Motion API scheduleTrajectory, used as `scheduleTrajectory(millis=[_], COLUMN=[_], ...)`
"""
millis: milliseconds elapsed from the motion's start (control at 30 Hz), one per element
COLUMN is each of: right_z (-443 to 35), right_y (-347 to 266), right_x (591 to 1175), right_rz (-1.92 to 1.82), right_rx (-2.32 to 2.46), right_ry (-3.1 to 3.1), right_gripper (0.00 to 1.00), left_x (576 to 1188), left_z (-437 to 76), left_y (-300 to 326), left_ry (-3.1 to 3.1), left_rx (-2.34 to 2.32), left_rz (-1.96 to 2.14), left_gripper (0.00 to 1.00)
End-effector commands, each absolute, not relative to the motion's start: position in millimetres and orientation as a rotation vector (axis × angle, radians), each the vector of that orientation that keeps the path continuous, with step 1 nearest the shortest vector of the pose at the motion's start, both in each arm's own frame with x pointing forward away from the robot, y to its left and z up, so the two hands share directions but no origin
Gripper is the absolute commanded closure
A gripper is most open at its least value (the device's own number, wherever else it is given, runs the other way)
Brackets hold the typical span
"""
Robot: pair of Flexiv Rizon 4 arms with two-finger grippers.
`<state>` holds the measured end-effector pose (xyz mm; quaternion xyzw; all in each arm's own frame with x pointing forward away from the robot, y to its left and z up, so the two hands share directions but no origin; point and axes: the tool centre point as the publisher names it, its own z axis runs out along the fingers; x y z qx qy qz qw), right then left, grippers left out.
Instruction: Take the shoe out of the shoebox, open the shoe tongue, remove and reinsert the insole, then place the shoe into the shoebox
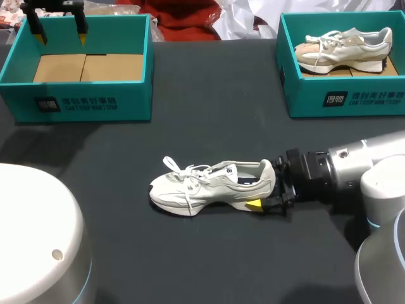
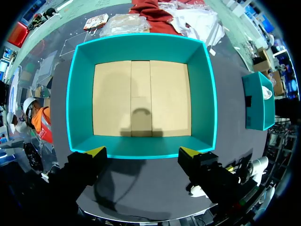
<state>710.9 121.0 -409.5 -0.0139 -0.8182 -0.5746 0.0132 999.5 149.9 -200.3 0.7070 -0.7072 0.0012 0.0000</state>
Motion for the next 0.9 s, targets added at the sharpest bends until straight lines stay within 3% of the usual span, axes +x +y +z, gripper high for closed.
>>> scheduleTrajectory(millis=[33, 400, 900], right_z=[-411, -411, -411], right_y=[122, 122, 122], right_x=[711, 711, 711], right_rz=[-1.784, -1.784, -1.784], right_rx=[-0.046, -0.046, -0.046], right_ry=[-2.554, -2.554, -2.554], right_gripper=[1.00, 1.00, 1.00], left_x=[1000, 949, 882], left_z=[-200, -191, -172], left_y=[150, 106, 27], left_ry=[-2.222, -2.170, -2.223], left_rx=[2.221, 2.370, 2.225], left_rz=[0.003, -0.011, 0.061], left_gripper=[0.00, 0.00, 0.00])
